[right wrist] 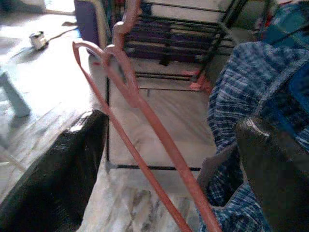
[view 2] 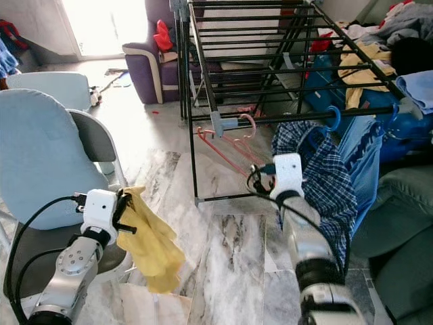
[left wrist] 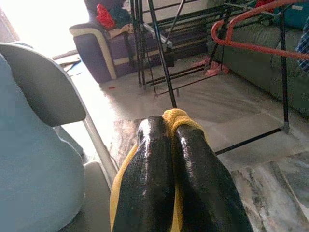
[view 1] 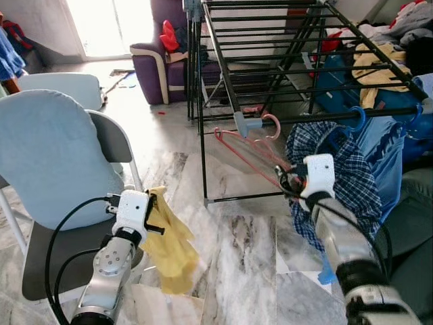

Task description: Hang hanger

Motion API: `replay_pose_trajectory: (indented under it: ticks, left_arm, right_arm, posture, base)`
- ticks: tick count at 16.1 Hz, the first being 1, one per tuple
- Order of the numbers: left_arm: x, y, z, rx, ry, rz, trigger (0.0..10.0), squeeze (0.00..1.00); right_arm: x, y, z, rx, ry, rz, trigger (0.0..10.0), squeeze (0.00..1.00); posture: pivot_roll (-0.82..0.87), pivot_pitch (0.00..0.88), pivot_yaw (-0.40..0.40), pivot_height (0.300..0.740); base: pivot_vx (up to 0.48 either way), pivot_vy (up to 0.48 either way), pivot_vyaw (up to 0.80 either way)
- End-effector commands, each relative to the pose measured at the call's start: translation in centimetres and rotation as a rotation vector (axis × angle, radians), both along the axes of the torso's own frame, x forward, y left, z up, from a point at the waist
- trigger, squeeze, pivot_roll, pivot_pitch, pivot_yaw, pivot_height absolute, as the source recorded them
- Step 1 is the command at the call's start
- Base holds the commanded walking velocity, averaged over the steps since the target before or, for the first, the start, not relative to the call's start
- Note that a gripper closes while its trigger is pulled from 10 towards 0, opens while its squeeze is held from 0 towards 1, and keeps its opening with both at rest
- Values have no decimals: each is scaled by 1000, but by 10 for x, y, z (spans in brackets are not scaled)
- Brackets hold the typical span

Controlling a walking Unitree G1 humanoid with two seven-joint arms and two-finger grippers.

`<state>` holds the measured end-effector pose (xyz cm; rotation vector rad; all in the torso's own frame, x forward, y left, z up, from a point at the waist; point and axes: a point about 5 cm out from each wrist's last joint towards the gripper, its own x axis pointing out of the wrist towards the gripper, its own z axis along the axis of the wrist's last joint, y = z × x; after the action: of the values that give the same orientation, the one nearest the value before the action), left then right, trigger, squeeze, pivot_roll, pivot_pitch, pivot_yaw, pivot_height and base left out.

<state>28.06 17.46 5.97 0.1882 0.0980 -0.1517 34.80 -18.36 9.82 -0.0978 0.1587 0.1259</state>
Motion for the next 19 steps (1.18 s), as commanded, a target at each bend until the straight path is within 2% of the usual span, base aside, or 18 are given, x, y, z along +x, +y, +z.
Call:
replay_pose_trajectory:
  ticks: [1, 4, 7, 8, 11, 13, 14, 16, 19]
  left_arm:
    - [2, -2, 9, -2, -37, -16, 10000, 0]
    - [3, -1, 9, -7, -35, -12, 10000, 0]
    - [2, -2, 9, -16, -28, -22, 10000, 0]
    - [2, -1, 8, -14, -23, -23, 10000, 0]
    - [2, 0, 9, -10, -21, -27, 10000, 0]
    - [-1, 5, 10, 2, -14, -26, 10000, 0]
    - [-3, 7, 10, 7, -11, -25, 10000, 0]
    - [-5, 10, 10, 13, -6, -24, 10000, 0]
    - [-6, 13, 12, 25, 1, -28, 10000, 0]
  right_arm:
    - [3, -2, 2, -5, 14, 9, 10000, 0]
    - [4, -3, -2, -15, 36, 29, 10000, 0]
    - [8, -11, -4, -41, 93, 33, 10000, 0]
    - [14, -16, 3, -66, 84, 39, 10000, 0]
    - [20, -10, 6, -92, 122, 106, 10000, 0]
    - [24, 0, 5, -120, 182, 194, 10000, 0]
    - [25, 2, 6, -122, 186, 200, 10000, 0]
    - [26, 2, 7, -137, 195, 211, 0, 0]
    - [26, 2, 4, -121, 225, 220, 0, 0]
  posture:
    - [-73, 0, -23, 740]
    - [-76, 0, -23, 740]
    - [-73, 6, -21, 740]
    - [-70, 9, -19, 740]
    - [-53, 14, -19, 740]
    - [-36, 19, -19, 740]
    - [-23, 25, -16, 740]
    - [-14, 29, -12, 740]
    - [-7, 30, -6, 740]
  base:
    - [0, 0, 0]
    - [0, 0, 0]
    - [0, 0, 0]
    - [0, 0, 0]
    - [0, 0, 0]
    - [0, 0, 0]
    - [0, 0, 0]
    - [0, 0, 0]
    - [0, 0, 0]
